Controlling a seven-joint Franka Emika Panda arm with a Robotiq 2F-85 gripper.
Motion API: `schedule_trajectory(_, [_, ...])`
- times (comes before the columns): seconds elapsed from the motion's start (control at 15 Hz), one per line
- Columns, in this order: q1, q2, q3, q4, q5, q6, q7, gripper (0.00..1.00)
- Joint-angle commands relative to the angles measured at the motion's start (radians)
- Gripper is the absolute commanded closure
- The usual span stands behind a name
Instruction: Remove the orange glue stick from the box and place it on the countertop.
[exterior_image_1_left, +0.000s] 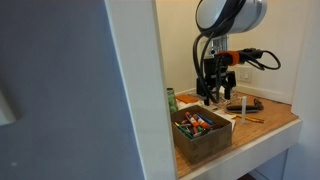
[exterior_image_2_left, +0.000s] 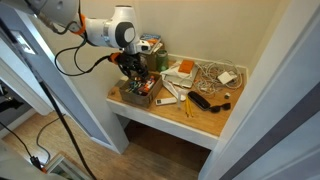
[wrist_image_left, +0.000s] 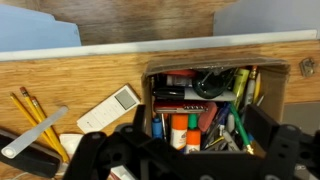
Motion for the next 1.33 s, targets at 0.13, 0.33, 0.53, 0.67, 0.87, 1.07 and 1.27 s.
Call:
schedule_trajectory(0.13, [0.020,0.076,-0.013,-0.072,0.025,0.298,-0.002,0.00])
schedule_trajectory(0.33, [0.029,0.121,-0.015,-0.094,0.024,0.443,0.015,0.00])
schedule_trajectory(0.53, [0.051,0.160,-0.033,-0.104,0.002,0.551,0.049,0.00])
schedule_trajectory(0.67, [0.077,0.181,-0.063,-0.108,-0.028,0.608,0.071,0.00])
schedule_trajectory(0.87, [0.066,0.180,-0.052,-0.102,0.011,0.570,0.022,0.00])
schedule_trajectory(1.07, [0.081,0.187,-0.077,-0.095,-0.015,0.579,0.048,0.00])
schedule_trajectory(1.27, [0.113,0.200,-0.125,-0.094,-0.063,0.600,0.082,0.00])
